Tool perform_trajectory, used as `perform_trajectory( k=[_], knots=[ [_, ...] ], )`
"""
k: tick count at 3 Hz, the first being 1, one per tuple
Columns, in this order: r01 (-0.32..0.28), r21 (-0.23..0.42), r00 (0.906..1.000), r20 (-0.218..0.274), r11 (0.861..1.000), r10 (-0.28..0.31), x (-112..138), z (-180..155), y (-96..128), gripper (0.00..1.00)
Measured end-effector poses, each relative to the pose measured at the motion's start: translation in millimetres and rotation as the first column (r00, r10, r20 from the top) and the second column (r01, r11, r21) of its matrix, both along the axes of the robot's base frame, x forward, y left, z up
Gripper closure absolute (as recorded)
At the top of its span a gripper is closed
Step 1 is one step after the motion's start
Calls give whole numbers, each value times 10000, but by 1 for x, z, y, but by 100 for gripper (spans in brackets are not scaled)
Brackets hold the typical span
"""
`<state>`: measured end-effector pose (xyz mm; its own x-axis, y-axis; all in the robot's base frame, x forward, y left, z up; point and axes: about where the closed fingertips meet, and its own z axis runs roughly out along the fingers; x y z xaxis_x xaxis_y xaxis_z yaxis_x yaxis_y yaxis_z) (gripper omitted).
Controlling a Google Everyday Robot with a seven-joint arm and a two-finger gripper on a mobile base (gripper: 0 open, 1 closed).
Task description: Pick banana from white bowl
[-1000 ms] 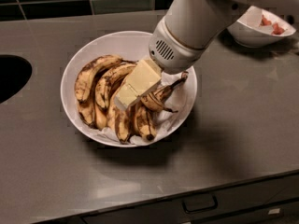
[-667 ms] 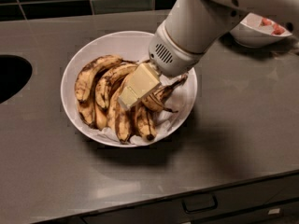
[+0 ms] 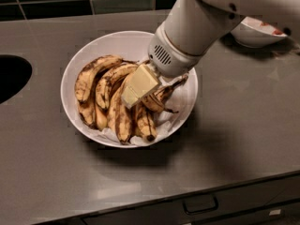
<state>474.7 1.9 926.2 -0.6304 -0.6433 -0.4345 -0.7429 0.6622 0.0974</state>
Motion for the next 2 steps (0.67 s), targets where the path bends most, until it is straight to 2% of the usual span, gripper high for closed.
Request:
perform_trajectory(
  k=[1,2],
  knots=[
    [136,-84,9999,64,9999,-135,1,-1,-2,21],
    [336,-95,9994,43,9994,-336,1,-5,-8,31]
  ],
)
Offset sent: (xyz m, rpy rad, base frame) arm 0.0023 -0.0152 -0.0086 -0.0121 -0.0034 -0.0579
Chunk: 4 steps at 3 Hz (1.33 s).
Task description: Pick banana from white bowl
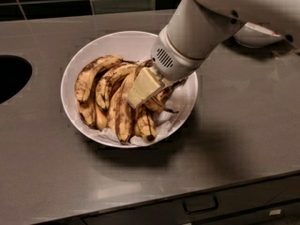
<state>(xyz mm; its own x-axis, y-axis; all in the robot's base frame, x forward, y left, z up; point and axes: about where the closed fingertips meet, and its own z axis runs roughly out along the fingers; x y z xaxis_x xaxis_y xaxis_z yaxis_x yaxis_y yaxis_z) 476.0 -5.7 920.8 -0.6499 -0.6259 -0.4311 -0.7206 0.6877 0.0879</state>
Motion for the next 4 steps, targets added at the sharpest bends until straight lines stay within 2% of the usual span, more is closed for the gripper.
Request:
perform_trajectory(
  k=[2,4],
  knots=[
    [131,-182,9999,32,9997,-131,4,4,-9,29],
    [32,-349,9998,-188,9994,-38,13,-3,-10,29]
  ],
)
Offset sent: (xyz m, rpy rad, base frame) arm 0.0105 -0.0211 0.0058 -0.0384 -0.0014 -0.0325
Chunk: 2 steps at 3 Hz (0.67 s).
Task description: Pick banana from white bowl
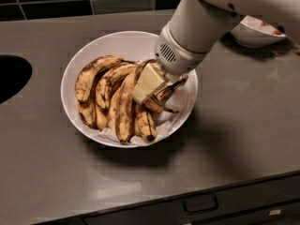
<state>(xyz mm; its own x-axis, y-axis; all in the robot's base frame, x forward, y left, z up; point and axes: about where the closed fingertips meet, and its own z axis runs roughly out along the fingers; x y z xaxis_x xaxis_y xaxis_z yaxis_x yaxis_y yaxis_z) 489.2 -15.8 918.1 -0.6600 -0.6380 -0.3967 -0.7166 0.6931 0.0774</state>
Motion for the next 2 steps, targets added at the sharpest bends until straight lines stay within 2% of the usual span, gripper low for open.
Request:
perform_trajectory(
  k=[2],
  knots=[
    [-503,-36,9987,-14,9987,503,6,4,17,30]
  ],
)
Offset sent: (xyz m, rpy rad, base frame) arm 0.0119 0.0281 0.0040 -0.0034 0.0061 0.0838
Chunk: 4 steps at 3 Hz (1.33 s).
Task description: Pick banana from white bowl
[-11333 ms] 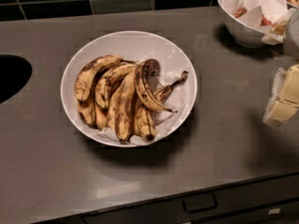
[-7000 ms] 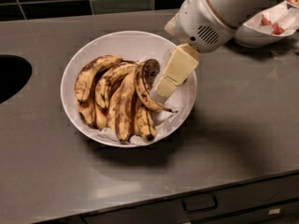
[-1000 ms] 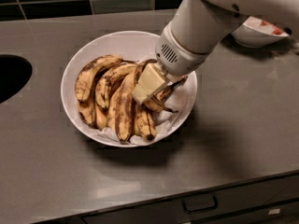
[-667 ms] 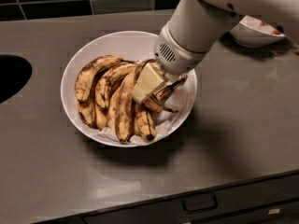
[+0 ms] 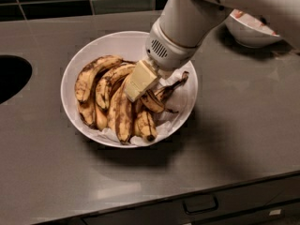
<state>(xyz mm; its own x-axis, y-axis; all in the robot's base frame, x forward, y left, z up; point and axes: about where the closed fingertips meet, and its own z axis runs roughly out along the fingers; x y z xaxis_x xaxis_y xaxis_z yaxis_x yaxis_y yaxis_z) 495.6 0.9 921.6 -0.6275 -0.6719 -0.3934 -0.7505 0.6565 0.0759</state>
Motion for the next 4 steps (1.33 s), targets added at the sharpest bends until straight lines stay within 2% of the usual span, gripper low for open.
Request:
perform_trajectory(
  k=[1,3,4],
  knots=[
    [-5,2,10000,1,10000,5,0,0,0,48],
    [-5,2,10000,2,10000,5,0,0,0,95],
    [-4,37,10000,43,10000,4,-1,2,0,100]
  ],
)
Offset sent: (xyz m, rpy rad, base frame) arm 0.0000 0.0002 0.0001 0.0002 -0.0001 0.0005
